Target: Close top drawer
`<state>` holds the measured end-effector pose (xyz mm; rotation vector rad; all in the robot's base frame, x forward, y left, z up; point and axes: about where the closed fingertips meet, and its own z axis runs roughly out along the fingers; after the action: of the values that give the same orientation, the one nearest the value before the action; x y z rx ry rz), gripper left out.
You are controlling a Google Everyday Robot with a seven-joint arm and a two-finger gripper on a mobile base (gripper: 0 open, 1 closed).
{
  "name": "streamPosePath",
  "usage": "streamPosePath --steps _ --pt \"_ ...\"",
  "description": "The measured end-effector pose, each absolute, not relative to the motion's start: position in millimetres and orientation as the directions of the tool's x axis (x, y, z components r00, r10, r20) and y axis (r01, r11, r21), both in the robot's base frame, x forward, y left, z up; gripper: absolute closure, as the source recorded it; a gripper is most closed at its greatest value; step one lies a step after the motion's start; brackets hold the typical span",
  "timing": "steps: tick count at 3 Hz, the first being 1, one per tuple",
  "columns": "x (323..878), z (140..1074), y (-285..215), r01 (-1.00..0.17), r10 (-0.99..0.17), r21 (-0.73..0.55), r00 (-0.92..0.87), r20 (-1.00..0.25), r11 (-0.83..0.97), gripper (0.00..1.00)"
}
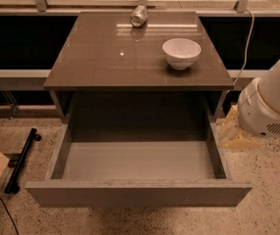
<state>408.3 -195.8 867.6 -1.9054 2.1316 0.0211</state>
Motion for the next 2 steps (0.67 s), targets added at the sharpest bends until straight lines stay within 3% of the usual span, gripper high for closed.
streamPosePath --steps 2 --pt "392.6 816.3 -195.5 -0.991 -0.971 -0.041 -0.118 -0.209 0.129 1.0"
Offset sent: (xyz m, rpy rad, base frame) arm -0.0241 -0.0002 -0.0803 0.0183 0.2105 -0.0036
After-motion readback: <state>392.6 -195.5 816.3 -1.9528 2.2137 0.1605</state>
